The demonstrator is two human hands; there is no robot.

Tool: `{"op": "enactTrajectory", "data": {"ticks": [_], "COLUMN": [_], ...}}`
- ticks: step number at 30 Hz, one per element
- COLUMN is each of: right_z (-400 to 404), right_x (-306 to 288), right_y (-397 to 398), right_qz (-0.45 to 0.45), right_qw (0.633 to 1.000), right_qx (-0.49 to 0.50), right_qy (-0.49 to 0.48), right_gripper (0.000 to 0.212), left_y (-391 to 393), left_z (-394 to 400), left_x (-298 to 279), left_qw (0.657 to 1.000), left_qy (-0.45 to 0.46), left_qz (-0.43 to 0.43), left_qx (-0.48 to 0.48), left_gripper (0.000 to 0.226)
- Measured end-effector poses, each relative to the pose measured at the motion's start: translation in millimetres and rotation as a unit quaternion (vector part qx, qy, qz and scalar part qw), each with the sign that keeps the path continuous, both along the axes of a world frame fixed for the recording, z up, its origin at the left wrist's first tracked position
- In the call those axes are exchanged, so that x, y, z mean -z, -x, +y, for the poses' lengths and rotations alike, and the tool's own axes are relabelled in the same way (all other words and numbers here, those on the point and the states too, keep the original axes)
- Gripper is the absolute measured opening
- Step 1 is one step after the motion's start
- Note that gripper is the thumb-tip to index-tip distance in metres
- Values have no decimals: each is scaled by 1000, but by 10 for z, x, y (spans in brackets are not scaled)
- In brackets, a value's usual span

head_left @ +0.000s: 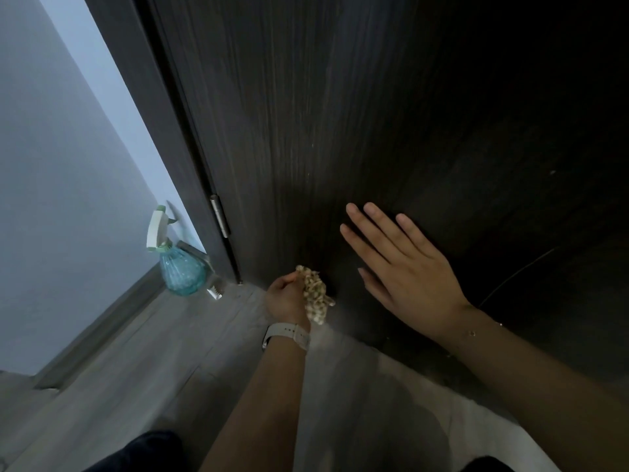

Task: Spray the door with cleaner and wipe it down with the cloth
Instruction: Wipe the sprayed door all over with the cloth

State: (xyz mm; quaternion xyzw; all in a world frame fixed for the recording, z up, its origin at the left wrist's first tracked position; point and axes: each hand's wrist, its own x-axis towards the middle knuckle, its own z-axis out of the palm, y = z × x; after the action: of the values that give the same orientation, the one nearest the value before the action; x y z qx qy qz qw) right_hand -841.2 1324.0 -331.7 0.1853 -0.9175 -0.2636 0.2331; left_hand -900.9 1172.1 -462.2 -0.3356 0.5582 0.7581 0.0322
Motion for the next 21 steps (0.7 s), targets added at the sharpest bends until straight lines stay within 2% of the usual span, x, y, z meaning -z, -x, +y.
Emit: {"op": "enactTrajectory", "data": {"ticks": [7, 13, 18, 21], "right_z": [1, -20, -13, -6], "right_x": [4, 7, 19, 36], "right_y": [13, 1, 11, 18], "right_qz": [-7, -6, -5, 2], "right_qw": [1000, 1000, 1000, 1000], "right_qx": [6, 11, 11, 6], "right_qy": [-7, 1, 0, -1], "right_gripper": [62, 62, 62, 61], "left_y": [63, 19, -49, -136], "left_z": [19, -47, -9, 41], "left_x": [-159, -86, -113, -181], "left_qw": [997, 999, 998, 994], "left_qy": [22, 25, -22, -76], "left_qz": [68, 29, 55, 73], "left_qx": [6, 26, 18, 8], "left_gripper": [25, 24, 10, 15]}}
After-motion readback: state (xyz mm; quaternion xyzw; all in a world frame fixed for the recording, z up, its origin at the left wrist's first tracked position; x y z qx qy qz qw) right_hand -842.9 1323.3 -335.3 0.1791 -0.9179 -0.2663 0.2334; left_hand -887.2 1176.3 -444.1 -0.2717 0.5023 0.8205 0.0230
